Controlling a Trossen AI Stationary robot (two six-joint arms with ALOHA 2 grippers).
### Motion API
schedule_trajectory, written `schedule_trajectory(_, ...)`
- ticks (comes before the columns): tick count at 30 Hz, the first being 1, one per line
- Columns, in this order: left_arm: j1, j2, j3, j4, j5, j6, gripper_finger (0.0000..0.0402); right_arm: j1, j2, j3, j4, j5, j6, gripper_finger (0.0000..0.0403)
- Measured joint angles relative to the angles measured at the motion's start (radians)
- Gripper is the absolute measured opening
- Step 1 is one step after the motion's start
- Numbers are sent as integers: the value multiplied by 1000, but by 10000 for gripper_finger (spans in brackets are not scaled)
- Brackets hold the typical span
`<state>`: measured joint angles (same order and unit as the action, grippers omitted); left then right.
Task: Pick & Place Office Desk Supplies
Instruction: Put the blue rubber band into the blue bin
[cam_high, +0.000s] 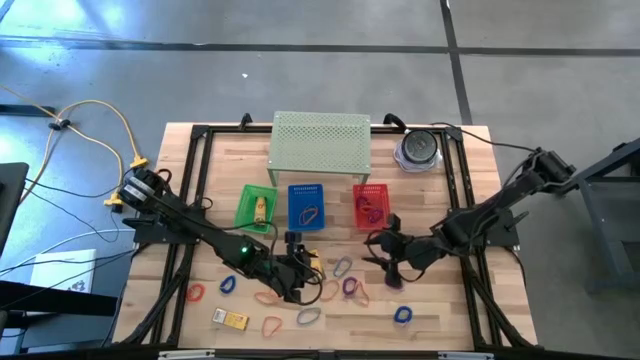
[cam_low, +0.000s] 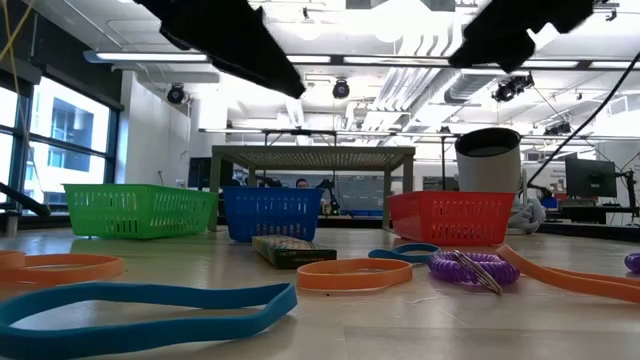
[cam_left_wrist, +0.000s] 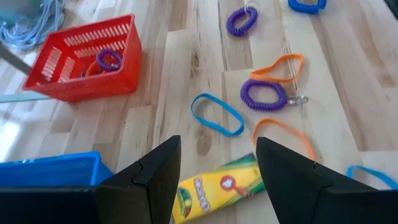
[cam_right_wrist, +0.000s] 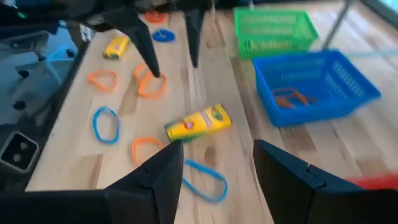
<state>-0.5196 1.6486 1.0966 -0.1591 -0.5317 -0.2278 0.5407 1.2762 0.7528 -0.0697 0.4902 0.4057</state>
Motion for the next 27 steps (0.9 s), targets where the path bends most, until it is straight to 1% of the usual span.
schedule_trajectory(3, -17, -36, 0, -58, 2, -51, 201, 1, 33, 0, 68, -11, -88, 184)
schedule_trajectory(6, -45, -57, 0, -106, 4, -112, 201, 2, 79, 0, 135, -59, -148, 184)
schedule_trajectory(9, -83, -61, 0, -112, 5, -145, 201, -7, 137, 1, 185, -88, -152, 184)
schedule_trajectory(13, -125, -61, 0, -110, 7, -186, 201, -25, 222, 1, 201, -123, -175, 184)
schedule_trajectory(20, -180, -52, 0, -89, 7, -240, 201, -83, 366, 1, 263, -127, -182, 184)
schedule_trajectory(27, -204, -21, 0, -90, 9, -252, 201, -134, 446, 0, 269, -128, -227, 184)
